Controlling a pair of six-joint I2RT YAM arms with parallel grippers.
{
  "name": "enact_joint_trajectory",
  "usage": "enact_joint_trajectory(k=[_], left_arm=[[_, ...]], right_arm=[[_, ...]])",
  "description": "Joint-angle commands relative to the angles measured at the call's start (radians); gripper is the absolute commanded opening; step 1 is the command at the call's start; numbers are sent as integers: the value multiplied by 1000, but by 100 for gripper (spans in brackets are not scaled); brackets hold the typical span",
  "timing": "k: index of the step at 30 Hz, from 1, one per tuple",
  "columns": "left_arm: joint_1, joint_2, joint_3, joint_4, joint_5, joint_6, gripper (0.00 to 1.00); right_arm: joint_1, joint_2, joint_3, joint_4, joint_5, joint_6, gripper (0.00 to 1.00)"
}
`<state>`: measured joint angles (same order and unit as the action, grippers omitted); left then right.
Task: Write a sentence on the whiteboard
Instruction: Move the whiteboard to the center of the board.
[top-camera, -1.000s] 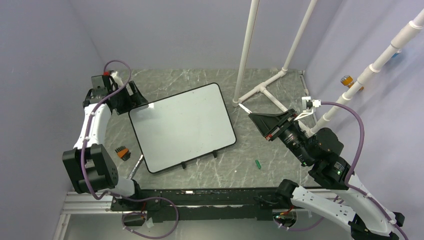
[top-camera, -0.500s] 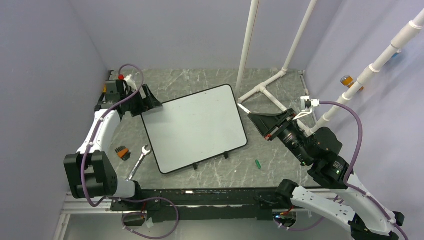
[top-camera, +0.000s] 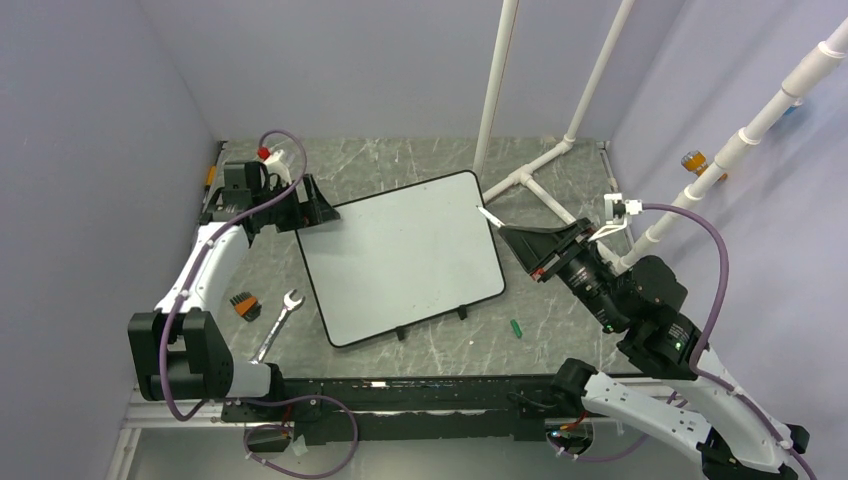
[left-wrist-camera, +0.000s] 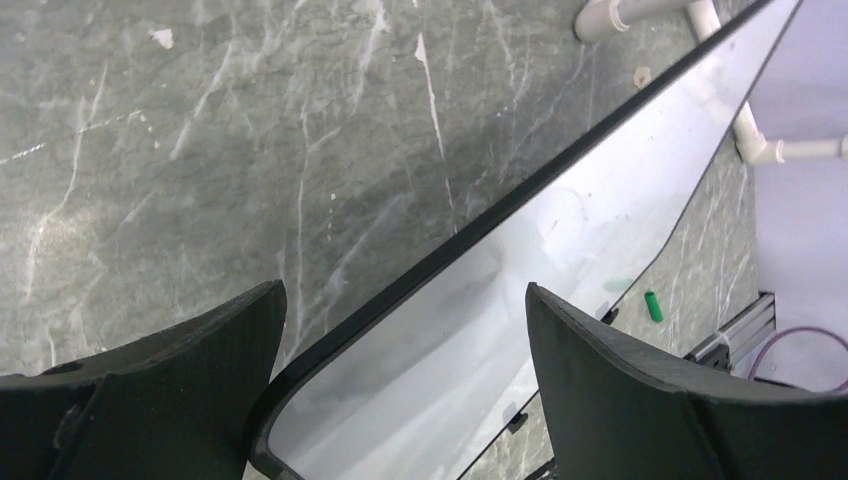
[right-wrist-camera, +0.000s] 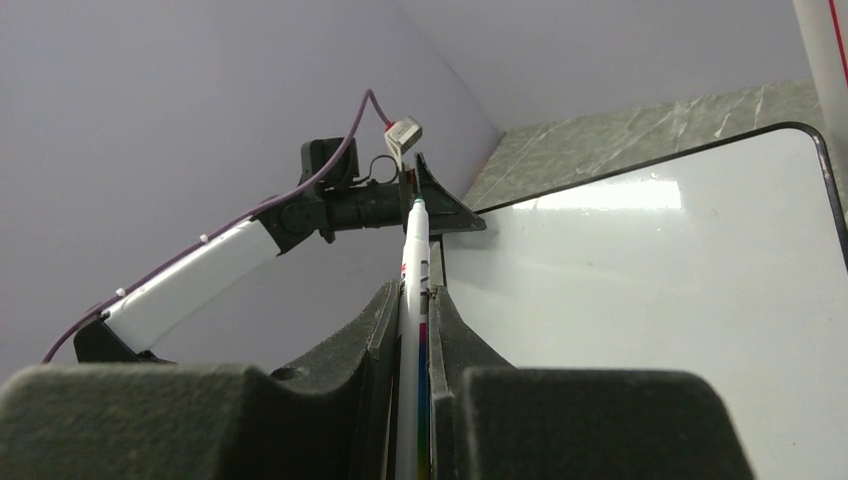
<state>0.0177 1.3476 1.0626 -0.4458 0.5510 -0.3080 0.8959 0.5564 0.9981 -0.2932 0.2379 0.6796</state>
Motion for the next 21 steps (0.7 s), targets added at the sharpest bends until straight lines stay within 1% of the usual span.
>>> enact_joint_trajectory(k=[1, 4, 6, 8, 9, 11, 15, 19, 21], left_arm=[[-12, 13, 97, 17, 147, 121, 92], [-7, 48, 144, -17, 246, 199, 89], [2, 83, 173, -38, 324, 236, 84], [13, 119, 193, -48, 386, 245, 76], [19, 134, 196, -45, 413, 246, 68], [26, 145, 191, -29, 457, 244, 57], [27, 121, 147, 6, 506, 254, 44], [26, 86, 113, 20, 505, 256, 29], [27, 57, 80, 42, 501, 242, 25]], right_arm=[[-2, 20, 30, 14, 12, -20, 0], [-2, 25, 29, 16, 13, -23, 0], [-1, 25, 23, 22, 12, -22, 0], [-1, 28, 18, 29, 11, -22, 0], [-2, 30, 17, 30, 10, -22, 0], [-2, 36, 18, 31, 6, -22, 0], [-2, 50, 20, 30, 2, -28, 0], [-2, 76, 17, 47, -26, -42, 0], [-1, 92, 14, 57, -44, -50, 0]])
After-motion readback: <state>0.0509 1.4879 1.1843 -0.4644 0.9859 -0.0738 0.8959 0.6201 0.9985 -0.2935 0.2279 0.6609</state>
